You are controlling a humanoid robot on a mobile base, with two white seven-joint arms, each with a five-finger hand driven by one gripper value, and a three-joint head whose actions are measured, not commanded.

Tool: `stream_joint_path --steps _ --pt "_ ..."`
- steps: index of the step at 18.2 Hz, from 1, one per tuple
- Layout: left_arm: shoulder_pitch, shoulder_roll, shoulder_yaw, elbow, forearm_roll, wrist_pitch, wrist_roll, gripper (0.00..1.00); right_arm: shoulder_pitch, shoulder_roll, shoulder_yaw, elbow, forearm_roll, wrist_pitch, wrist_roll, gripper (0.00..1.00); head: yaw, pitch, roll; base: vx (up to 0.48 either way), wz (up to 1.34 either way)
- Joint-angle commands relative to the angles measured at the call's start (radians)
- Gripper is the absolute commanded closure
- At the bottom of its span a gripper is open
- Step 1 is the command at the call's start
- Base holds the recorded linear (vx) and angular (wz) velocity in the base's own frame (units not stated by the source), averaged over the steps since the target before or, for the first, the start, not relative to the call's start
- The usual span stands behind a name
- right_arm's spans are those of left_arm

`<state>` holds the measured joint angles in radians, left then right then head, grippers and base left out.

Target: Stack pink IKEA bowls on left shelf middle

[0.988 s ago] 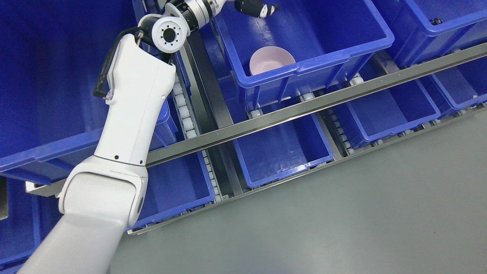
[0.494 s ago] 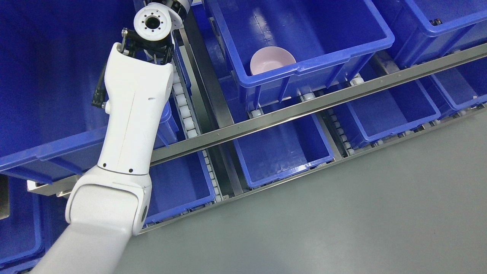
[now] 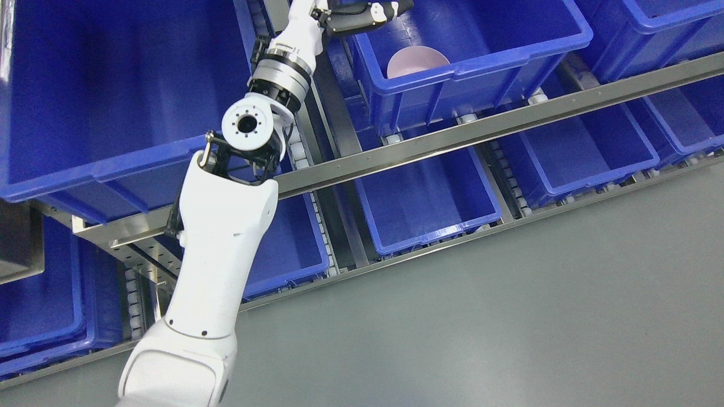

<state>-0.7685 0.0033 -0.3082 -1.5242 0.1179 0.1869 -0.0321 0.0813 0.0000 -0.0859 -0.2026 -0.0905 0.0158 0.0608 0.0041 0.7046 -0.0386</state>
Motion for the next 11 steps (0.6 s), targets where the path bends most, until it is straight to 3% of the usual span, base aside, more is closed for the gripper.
stream_joint_path --steps 1,11 --pt "0.152 0.014 -0.098 -0.241 0.012 -0.058 0.038 0.0 0.0 -0.017 0.0 0.0 0.0 0.0 0.001 0.0 0.0 0.0 0.0 -0.188 0.05" --pt "0.255 0.014 -0.092 -0.241 0.003 -0.098 0.037 0.0 0.0 -0.017 0.0 0.0 0.0 0.0 -0.001 0.0 0.0 0.0 0.0 -0.213 -0.22"
